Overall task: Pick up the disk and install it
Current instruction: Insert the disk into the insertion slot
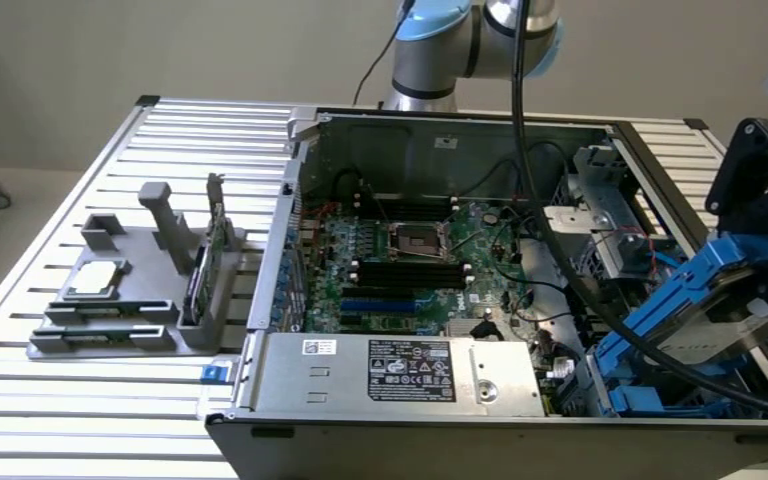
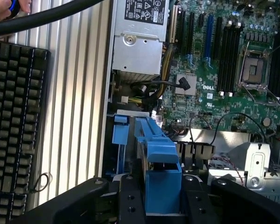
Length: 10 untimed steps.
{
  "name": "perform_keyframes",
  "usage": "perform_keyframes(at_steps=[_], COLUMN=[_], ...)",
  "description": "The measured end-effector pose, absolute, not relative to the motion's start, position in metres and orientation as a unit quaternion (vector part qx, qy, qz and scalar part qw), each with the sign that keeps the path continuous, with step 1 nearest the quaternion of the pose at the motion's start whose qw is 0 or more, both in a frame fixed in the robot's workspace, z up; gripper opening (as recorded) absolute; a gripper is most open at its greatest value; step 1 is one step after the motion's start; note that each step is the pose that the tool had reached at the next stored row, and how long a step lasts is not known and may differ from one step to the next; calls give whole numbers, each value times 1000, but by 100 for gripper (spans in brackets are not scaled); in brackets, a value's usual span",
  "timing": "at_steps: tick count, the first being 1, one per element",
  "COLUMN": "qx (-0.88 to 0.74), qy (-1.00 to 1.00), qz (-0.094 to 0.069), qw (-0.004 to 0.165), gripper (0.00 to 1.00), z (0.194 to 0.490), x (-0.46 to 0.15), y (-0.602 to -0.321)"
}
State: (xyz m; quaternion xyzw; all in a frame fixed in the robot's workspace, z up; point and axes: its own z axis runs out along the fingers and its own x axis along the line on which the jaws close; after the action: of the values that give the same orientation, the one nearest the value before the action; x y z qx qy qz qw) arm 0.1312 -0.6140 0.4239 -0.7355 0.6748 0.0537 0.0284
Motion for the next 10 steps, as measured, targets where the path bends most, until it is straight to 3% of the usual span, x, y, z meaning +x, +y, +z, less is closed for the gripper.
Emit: perform_keyframes(at_steps=[10], qx=[-735], qy=[675], qz=[54], qw=[29], gripper=[33], z=[424], x=[130], y=[-617])
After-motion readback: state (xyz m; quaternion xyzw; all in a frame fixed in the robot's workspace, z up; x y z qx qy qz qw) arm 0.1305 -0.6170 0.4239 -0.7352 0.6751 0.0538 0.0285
